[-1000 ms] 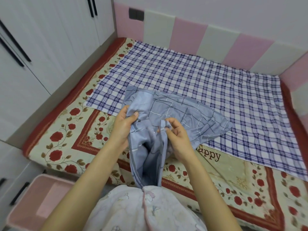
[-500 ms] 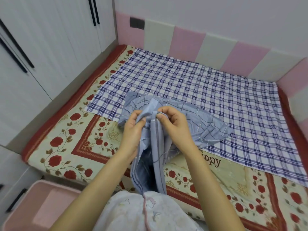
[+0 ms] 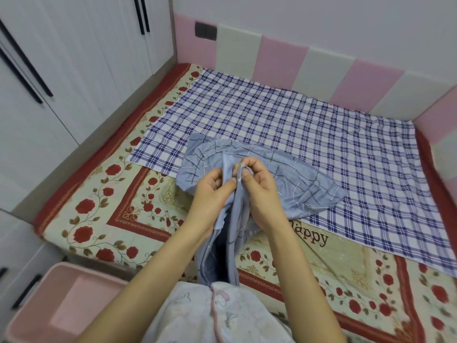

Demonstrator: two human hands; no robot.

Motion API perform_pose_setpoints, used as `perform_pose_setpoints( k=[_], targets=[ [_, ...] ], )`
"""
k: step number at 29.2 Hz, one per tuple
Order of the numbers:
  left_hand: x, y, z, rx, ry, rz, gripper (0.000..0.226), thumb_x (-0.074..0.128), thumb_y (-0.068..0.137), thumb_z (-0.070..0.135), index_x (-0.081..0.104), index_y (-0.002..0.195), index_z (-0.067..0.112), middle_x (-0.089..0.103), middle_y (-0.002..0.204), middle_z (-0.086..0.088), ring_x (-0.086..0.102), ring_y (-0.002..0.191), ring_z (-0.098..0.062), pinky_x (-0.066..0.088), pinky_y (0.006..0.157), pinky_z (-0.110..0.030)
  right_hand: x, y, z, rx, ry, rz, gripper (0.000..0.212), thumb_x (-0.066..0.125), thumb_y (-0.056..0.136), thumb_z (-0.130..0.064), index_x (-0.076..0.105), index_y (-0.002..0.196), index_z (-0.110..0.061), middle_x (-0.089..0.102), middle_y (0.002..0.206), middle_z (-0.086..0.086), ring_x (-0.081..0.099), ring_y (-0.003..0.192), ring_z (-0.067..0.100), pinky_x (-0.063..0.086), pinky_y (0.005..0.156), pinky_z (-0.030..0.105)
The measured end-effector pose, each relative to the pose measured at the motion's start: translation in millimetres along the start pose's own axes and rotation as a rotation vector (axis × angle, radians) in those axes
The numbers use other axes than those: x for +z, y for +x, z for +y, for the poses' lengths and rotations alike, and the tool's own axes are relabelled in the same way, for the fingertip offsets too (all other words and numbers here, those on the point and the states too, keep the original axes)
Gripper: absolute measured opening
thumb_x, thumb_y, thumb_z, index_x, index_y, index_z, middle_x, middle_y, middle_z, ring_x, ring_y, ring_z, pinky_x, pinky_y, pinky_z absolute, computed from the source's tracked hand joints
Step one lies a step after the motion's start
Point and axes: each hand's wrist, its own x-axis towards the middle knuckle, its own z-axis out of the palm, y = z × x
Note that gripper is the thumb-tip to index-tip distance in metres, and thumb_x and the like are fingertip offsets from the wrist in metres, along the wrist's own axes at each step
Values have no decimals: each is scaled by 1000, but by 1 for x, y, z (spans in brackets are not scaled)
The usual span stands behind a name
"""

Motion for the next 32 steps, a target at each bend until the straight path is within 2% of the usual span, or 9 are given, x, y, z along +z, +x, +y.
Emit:
perform_pose_setpoints(
  k=[5, 7, 13, 16, 20, 22, 25, 30, 32],
  targets=[
    [2, 2, -5, 62, 111, 27, 18, 49, 97, 14, 57, 106, 27, 70, 102, -2, 68, 94, -14, 55, 80, -27, -7, -3, 1, 56, 135, -48, 8, 44, 96, -8, 50, 91, -12, 59, 80, -6, 58, 74, 7, 50, 70, 21],
    [2, 2, -7, 75, 132, 14, 18, 47, 97, 13, 55, 110, 24, 68, 105, -2, 67, 96, -12, 54, 81, -26, -9, -5, 1, 84, 154, -70, 14, 40, 98, -4, 50, 92, -11, 62, 80, -7, 60, 74, 5, 51, 69, 19],
    [0, 3, -12, 98, 148, -9, 21, 48, 98, 14, 53, 117, 18, 67, 111, -3, 65, 101, -13, 54, 86, -27, -15, -5, -2, 90, -59, -123, 7, 51, 92, -14, 58, 96, -14, 61, 89, 0, 59, 84, 14, 50, 80, 26],
    [2, 2, -13, 45, 52, 8, 15, 50, 95, 10, 55, 108, 15, 69, 96, -5, 68, 87, -18, 53, 75, -31, -17, -7, -7, 75, -215, -170, 16, 52, 94, -6, 65, 100, -13, 66, 98, 4, 62, 97, 18, 50, 89, 29],
    [2, 4, -15, 125, 100, 80, 9, 49, 96, 11, 55, 103, 9, 67, 96, -15, 67, 89, -26, 54, 79, -39, -12, -11, -17, 33, -315, -200, 15, 51, 92, -7, 64, 91, -15, 65, 84, -11, 60, 84, 6, 47, 78, 19],
    [-3, 6, -17, 230, 210, 132, 5, 52, 96, 16, 54, 94, 12, 63, 80, -17, 60, 70, -32, 50, 66, -46, -13, -15, -23, -5, -305, -209, 14, 50, 92, -6, 61, 88, -15, 60, 77, -14, 55, 76, 1, 43, 73, 15],
    [-6, 5, -18, 372, 428, 183, 11, 54, 95, 20, 52, 85, 16, 48, 55, 8, 38, 47, -12, 33, 47, -33, -16, -18, -31, -75, -207, -204, 17, 48, 93, 2, 56, 87, -11, 59, 75, -17, 53, 71, -4, 42, 69, 10],
    [7, -5, -17, 483, 585, 158, 5, 52, 94, 24, 54, 91, 26, 53, 64, -1, 44, 50, -18, 39, 48, -41, -8, -5, -15, -42, -30, -58, 3, 61, 89, -18, 62, 86, -17, 60, 99, -5, 59, 94, 16, 49, 87, 35],
    [9, -6, -18, 487, 598, 138, 6, 50, 93, 26, 55, 96, 27, 53, 64, 0, 44, 49, -17, 40, 48, -42, -8, -3, -6, 3, 114, -8, 6, 68, 82, -26, 66, 79, -21, 58, 115, -5, 57, 104, 18, 50, 89, 36]
  ],
)
